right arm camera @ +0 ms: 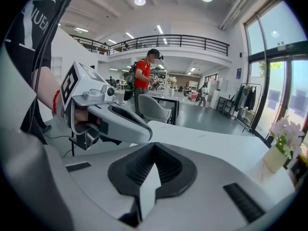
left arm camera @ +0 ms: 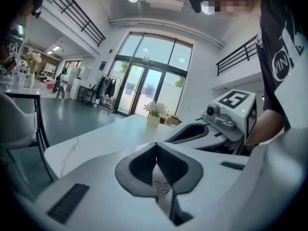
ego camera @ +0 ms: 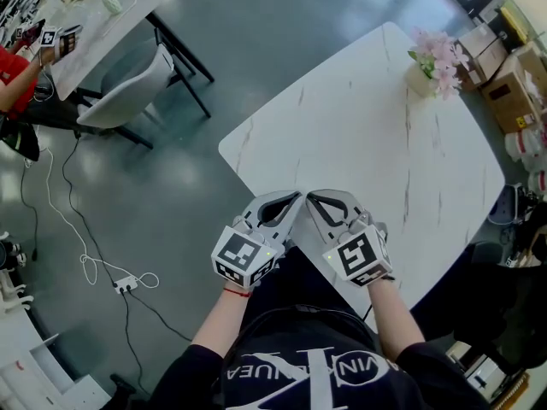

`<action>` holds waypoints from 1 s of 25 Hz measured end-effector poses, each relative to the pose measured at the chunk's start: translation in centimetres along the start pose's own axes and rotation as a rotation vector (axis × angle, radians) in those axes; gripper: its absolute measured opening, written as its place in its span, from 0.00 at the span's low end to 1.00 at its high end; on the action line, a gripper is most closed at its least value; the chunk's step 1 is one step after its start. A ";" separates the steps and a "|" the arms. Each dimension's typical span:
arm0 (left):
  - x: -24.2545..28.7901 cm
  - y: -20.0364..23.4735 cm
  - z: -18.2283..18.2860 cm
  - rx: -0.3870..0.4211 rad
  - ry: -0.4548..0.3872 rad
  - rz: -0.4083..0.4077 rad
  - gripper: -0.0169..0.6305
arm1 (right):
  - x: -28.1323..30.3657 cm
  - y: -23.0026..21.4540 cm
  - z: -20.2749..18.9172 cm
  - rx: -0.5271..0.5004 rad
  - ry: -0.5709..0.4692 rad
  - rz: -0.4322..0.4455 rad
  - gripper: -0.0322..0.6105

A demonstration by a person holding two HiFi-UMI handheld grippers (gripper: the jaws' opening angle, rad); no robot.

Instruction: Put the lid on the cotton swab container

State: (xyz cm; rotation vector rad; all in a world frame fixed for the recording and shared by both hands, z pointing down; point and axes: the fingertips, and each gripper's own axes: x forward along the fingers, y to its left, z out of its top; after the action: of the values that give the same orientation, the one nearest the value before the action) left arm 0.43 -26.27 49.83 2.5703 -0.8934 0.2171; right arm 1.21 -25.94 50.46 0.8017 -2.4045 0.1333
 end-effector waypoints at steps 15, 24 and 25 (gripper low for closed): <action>-4.5 -1.3 0.5 -0.019 -0.058 0.056 0.04 | -4.2 2.2 1.3 0.124 -0.105 -0.013 0.05; -8.1 -4.1 -0.3 -0.023 -0.083 0.061 0.04 | -7.3 5.9 1.2 0.141 -0.111 -0.018 0.05; -8.6 -4.4 -0.4 -0.023 -0.086 0.063 0.04 | -7.6 6.5 1.2 0.143 -0.112 -0.016 0.05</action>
State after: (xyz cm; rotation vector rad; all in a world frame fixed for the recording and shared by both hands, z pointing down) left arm -3.56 -18.12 46.40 2.5495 -1.0037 0.1142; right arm 1.75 -17.08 45.68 0.9156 -2.5149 0.2632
